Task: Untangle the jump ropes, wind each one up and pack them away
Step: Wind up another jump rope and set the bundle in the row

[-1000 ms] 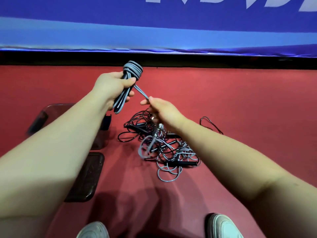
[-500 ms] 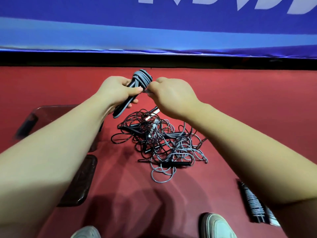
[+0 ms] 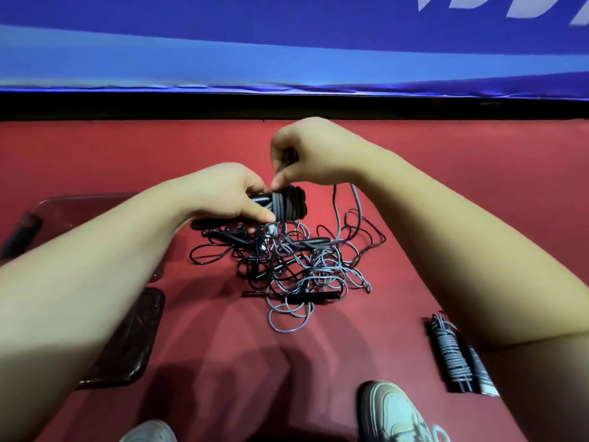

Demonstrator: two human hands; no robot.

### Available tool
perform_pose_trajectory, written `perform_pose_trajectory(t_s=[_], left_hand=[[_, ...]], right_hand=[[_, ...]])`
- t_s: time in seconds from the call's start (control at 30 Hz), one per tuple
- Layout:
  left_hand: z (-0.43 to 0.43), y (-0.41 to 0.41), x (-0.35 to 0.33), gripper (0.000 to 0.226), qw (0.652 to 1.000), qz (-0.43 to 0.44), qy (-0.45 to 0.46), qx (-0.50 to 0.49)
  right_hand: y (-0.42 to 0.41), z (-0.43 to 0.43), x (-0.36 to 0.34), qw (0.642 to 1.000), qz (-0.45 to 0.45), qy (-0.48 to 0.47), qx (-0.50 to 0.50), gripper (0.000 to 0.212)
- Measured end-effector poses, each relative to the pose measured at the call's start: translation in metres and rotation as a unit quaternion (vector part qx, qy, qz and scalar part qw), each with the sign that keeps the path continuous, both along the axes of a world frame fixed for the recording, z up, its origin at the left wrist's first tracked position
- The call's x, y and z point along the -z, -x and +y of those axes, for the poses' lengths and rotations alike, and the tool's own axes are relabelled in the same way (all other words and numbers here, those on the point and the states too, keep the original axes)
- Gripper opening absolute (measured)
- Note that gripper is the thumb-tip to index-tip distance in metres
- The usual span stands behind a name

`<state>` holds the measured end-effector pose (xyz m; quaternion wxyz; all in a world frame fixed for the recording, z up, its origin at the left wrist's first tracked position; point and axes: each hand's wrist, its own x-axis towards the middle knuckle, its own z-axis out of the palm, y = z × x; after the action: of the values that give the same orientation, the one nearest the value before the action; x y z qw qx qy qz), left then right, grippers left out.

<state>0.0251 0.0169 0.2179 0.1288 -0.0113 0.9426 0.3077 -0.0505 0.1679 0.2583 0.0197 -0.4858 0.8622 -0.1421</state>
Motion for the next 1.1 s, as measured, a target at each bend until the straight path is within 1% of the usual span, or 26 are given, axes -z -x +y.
perform_pose_trajectory(t_s=[0.07, 0.1, 0.2, 0.23, 0.27, 0.33, 0.37, 0.4, 0.43, 0.47, 0.5, 0.53, 0.57, 0.63, 0.67, 0.7, 0.73, 0.8, 0.83, 0.9, 1.0, 1.03, 1.1], left_hand=[[-0.001, -0.002, 0.0, 0.015, 0.998, -0.034, -0.039, 0.026], [0.0, -0.003, -0.001, 0.013, 0.996, -0.051, -0.061, 0.037], [0.009, -0.007, -0.007, 0.014, 0.988, -0.089, -0.1, 0.076], [0.012, -0.009, -0.009, 0.017, 0.986, -0.095, -0.104, 0.089], [0.016, -0.01, -0.011, 0.023, 0.984, -0.097, -0.112, 0.096], [0.021, -0.012, -0.015, 0.033, 0.983, -0.086, -0.142, 0.086], [0.023, -0.012, -0.016, 0.036, 0.982, -0.071, -0.156, 0.072], [0.025, -0.012, -0.018, 0.039, 0.982, -0.056, -0.168, 0.059], [0.026, -0.011, -0.02, 0.043, 0.982, -0.042, -0.178, 0.05], [0.026, -0.011, -0.021, 0.048, 0.981, -0.031, -0.189, 0.044], [0.025, -0.01, -0.023, 0.053, 0.979, -0.023, -0.197, 0.039], [0.023, -0.009, -0.024, 0.055, 0.978, -0.017, -0.204, 0.033], [0.022, -0.009, -0.025, 0.053, 0.977, -0.012, -0.212, 0.026], [0.02, -0.009, -0.025, 0.033, 0.972, 0.008, -0.236, 0.001], [0.019, -0.009, -0.024, 0.021, 0.967, 0.021, -0.253, -0.02], [0.017, -0.008, -0.023, 0.014, 0.962, 0.031, -0.268, -0.044], [0.015, -0.008, -0.021, 0.011, 0.957, 0.037, -0.281, -0.07], [0.01, -0.006, -0.016, 0.012, 0.95, 0.041, -0.285, -0.119], [0.007, -0.005, -0.013, 0.013, 0.949, 0.041, -0.281, -0.137], [0.001, -0.004, -0.007, 0.014, 0.943, 0.036, -0.288, -0.162], [-0.009, -0.002, -0.002, 0.007, 0.917, 0.035, -0.341, -0.203], [-0.012, -0.001, -0.003, 0.006, 0.907, 0.039, -0.358, -0.22], [-0.019, 0.001, -0.003, 0.004, 0.889, 0.052, -0.379, -0.252]], right_hand=[[0.004, 0.006, 0.006, 0.991, -0.131, 0.026, 0.006, 0.021], [0.006, 0.01, 0.01, 0.978, -0.201, 0.045, 0.013, 0.019], [0.017, 0.021, 0.026, 0.921, -0.384, 0.066, 0.006, 0.013], [0.018, 0.025, 0.032, 0.896, -0.439, 0.07, 0.001, 0.011], [0.02, 0.027, 0.04, 0.87, -0.486, 0.081, -0.002, 0.015], [0.025, 0.033, 0.056, 0.832, -0.543, 0.11, -0.001, 0.026], [0.025, 0.035, 0.062, 0.819, -0.559, 0.128, 0.005, 0.028], [0.025, 0.036, 0.068, 0.806, -0.572, 0.153, 0.014, 0.024], [0.024, 0.037, 0.073, 0.782, -0.596, 0.179, 0.032, 0.016], [0.022, 0.035, 0.077, 0.752, -0.627, 0.2, 0.045, 0.012], [0.018, 0.033, 0.08, 0.725, -0.653, 0.212, 0.051, 0.02], [0.016, 0.029, 0.084, 0.709, -0.669, 0.217, 0.049, 0.026], [0.012, 0.025, 0.088, 0.7, -0.677, 0.224, 0.046, 0.027], [0.007, 0.015, 0.093, 0.69, -0.677, 0.252, 0.055, 0.023], [0.007, 0.01, 0.095, 0.69, -0.673, 0.259, 0.06, 0.02], [0.006, 0.005, 0.094, 0.697, -0.664, 0.262, 0.062, 0.016], [0.006, 0.001, 0.095, 0.704, -0.656, 0.263, 0.069, 0.013], [0.007, -0.005, 0.095, 0.718, -0.639, 0.261, 0.09, 0.013], [0.004, -0.007, 0.094, 0.734, -0.621, 0.256, 0.102, 0.014], [-0.003, -0.013, 0.092, 0.782, -0.563, 0.238, 0.122, 0.024], [-0.01, -0.024, 0.092, 0.843, -0.46, 0.236, 0.146, 0.031], [-0.011, -0.026, 0.094, 0.857, -0.426, 0.243, 0.157, 0.03], [-0.012, -0.03, 0.1, 0.867, -0.387, 0.265, 0.169, 0.023]])
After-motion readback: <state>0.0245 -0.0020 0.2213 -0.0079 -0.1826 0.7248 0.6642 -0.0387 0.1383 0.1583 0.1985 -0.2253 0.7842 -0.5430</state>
